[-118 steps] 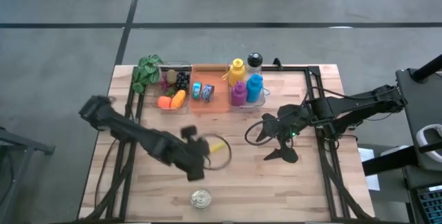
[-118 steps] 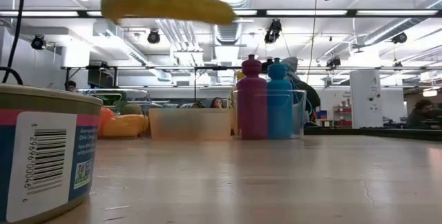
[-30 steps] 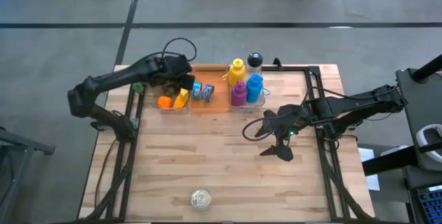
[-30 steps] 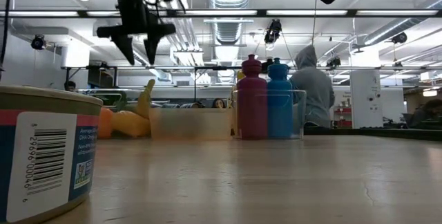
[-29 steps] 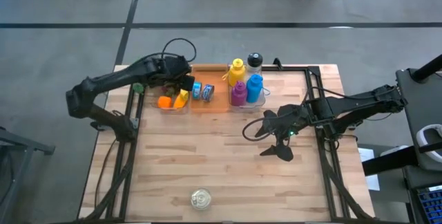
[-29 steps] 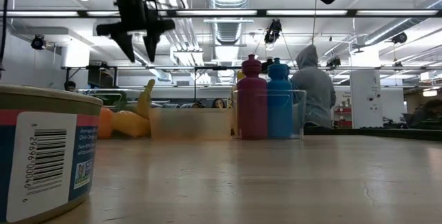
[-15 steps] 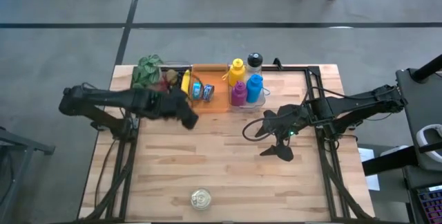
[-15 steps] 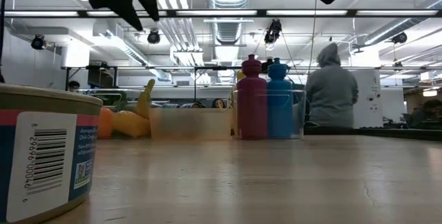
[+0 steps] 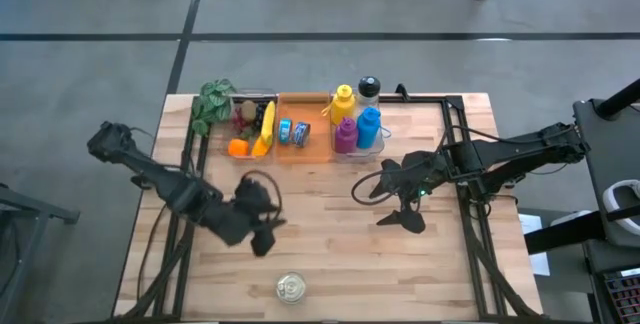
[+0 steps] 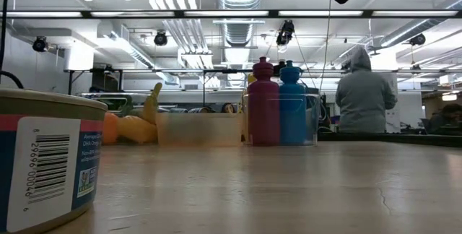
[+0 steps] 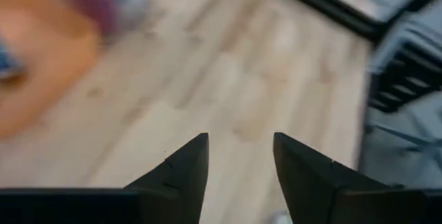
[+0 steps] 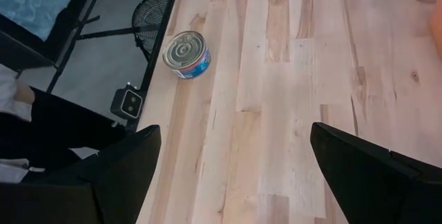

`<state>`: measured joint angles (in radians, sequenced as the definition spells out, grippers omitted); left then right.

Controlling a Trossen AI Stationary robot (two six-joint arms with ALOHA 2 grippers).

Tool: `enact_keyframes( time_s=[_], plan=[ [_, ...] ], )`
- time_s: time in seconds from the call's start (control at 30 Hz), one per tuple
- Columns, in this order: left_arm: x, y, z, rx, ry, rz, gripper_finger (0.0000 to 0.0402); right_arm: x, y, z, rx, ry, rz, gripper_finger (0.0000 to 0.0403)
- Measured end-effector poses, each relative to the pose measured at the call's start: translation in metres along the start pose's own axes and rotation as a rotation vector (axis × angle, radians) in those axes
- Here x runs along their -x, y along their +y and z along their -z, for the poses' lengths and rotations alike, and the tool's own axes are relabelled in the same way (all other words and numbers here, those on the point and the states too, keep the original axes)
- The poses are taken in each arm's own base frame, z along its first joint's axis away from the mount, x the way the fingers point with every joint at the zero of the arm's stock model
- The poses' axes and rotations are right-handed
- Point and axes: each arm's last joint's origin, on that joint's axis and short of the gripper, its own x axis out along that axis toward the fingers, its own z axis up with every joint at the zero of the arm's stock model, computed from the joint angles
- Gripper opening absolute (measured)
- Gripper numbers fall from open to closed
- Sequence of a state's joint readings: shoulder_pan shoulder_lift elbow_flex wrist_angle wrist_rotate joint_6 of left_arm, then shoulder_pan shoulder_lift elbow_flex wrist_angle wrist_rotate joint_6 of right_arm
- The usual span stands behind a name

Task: Pick & Place Food Item
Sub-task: Put the blue and pink tuna can into the orange bin

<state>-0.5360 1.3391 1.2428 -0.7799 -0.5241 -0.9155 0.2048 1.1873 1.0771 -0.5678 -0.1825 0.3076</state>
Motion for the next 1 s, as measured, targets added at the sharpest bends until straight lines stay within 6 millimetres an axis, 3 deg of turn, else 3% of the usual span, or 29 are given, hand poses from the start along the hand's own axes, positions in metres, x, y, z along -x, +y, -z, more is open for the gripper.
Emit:
enact_keyframes(
  time_s=[0.27,0.5,0.67,1.0],
  plan=[
    [-0.018,-0.021,0.044,0.021,-0.069,0.261,0.0145,0.000,0.000,0.000,0.005,0.001,0.000,0.0370],
    [-0.040,-0.015,0.076,0.057,-0.038,0.419,0.0140,0.000,0.000,0.000,0.005,0.003,0.001,0.0370],
    [-0.055,-0.020,0.090,0.010,0.067,0.436,0.0144,0.000,0.000,0.000,0.005,0.005,0.002,0.0370],
    [-0.090,-0.048,0.122,-0.088,0.317,0.493,0.0135,0.000,0.000,0.000,-0.004,0.004,0.002,0.0370]
  ],
)
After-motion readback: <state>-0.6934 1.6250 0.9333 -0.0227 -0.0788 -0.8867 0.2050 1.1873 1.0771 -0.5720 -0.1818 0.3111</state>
